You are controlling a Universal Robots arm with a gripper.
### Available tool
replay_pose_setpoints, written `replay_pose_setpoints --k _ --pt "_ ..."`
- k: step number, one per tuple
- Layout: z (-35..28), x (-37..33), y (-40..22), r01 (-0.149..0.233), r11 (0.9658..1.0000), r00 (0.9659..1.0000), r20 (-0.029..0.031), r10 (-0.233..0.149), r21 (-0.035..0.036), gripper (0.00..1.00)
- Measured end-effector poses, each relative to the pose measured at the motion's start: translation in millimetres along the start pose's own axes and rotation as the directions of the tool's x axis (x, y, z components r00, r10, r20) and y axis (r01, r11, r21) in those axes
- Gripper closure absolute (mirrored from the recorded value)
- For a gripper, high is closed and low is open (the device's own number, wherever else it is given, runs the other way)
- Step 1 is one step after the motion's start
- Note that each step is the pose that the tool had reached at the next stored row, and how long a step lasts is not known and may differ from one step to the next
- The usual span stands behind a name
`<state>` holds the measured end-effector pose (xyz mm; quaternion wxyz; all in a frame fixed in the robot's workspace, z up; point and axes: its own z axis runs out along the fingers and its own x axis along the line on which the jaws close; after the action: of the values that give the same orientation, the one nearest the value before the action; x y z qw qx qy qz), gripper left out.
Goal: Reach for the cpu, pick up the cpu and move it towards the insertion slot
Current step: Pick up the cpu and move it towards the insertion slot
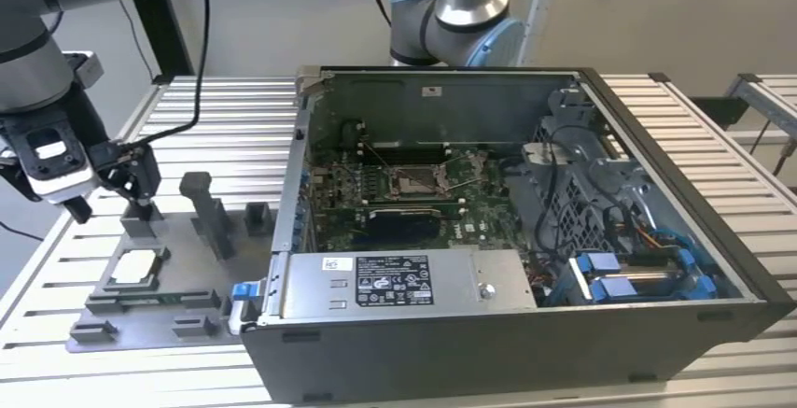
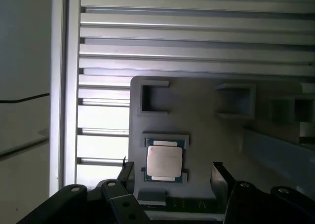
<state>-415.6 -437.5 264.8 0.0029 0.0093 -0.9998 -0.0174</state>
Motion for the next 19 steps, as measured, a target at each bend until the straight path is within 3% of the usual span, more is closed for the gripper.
replay_pose_setpoints --k 10,19 --pt "15.6 0.9 -0.7 0.0 1.0 1.0 0.0 0.0 0.0 0.0" --pt "28.4 1.5 -5.4 0.0 1.0 1.0 0.0 0.0 0.0 0.0"
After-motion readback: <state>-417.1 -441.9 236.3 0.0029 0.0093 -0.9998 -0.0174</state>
